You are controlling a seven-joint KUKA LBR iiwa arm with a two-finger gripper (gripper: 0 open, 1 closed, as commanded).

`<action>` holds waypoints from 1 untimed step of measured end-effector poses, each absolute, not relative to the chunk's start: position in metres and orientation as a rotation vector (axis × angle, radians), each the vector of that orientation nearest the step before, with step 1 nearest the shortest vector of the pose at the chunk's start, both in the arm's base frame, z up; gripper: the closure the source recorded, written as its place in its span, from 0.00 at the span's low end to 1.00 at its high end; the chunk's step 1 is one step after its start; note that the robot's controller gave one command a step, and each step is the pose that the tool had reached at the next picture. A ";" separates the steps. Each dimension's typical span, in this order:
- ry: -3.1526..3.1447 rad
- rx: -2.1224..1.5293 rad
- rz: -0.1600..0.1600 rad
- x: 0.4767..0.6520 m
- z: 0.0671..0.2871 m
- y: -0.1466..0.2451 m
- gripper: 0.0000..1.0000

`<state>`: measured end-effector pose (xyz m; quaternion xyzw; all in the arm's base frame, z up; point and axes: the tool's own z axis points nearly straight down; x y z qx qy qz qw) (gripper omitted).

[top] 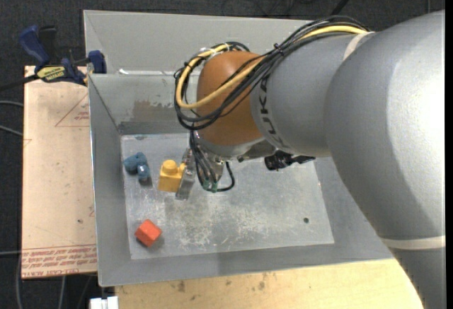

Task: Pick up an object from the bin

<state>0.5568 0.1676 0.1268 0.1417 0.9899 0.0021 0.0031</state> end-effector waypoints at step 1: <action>3.107 0.443 0.004 0.558 0.141 0.168 1.00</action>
Offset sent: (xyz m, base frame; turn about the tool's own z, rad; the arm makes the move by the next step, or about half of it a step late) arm 0.0000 0.0000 0.0139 0.0000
